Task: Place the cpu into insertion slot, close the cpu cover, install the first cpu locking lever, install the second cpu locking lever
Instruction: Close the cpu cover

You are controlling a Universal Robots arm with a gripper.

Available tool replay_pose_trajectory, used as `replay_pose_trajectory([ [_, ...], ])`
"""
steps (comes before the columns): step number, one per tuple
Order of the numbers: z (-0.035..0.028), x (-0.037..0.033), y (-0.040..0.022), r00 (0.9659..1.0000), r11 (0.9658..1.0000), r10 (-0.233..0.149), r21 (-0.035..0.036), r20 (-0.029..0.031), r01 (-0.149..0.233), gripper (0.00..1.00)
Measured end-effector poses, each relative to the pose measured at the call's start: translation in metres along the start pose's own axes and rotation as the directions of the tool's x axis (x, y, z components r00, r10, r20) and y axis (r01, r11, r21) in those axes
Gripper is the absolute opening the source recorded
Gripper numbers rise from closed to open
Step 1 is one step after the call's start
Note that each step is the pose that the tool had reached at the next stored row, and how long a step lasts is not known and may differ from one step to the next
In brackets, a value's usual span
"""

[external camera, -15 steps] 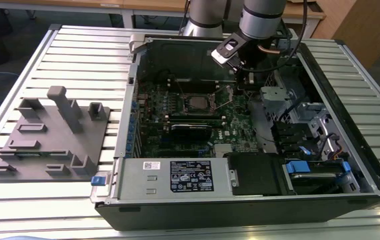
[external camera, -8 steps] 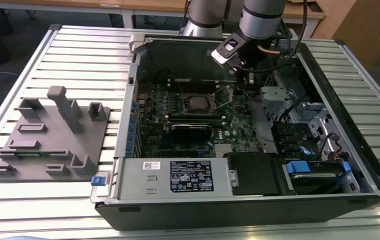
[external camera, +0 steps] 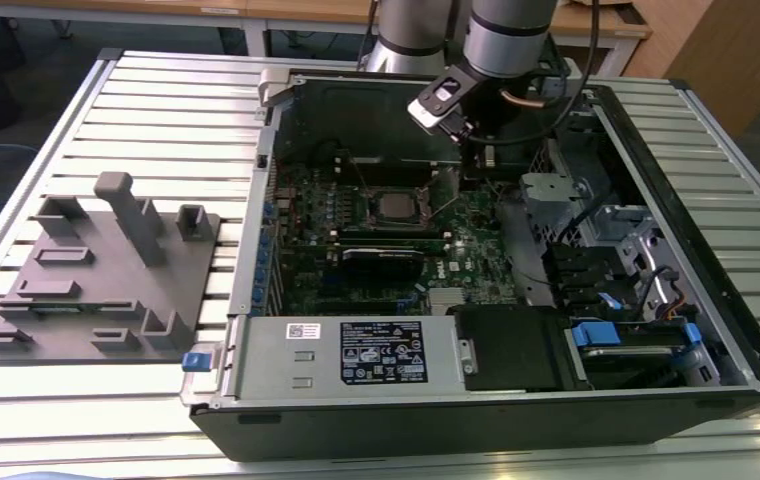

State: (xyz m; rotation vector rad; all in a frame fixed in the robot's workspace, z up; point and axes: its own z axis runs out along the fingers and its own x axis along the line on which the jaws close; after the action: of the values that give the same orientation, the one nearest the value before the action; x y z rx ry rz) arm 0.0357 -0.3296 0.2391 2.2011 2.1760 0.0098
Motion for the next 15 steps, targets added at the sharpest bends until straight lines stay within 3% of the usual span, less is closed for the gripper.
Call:
replay_pose_trajectory([
  [6,-0.0005,-0.0001,-0.0134,1.0000,1.0000,0.000,-0.0083,-0.0002,0.000,0.11],
  [11,-0.0009,-0.0003,-0.0288,1.0000,0.9998,0.001,-0.0183,-0.0007,-0.001,0.11],
  [15,-0.0011,-0.0004,-0.0346,1.0000,0.9998,0.001,-0.0195,-0.0002,-0.001,0.11],
])
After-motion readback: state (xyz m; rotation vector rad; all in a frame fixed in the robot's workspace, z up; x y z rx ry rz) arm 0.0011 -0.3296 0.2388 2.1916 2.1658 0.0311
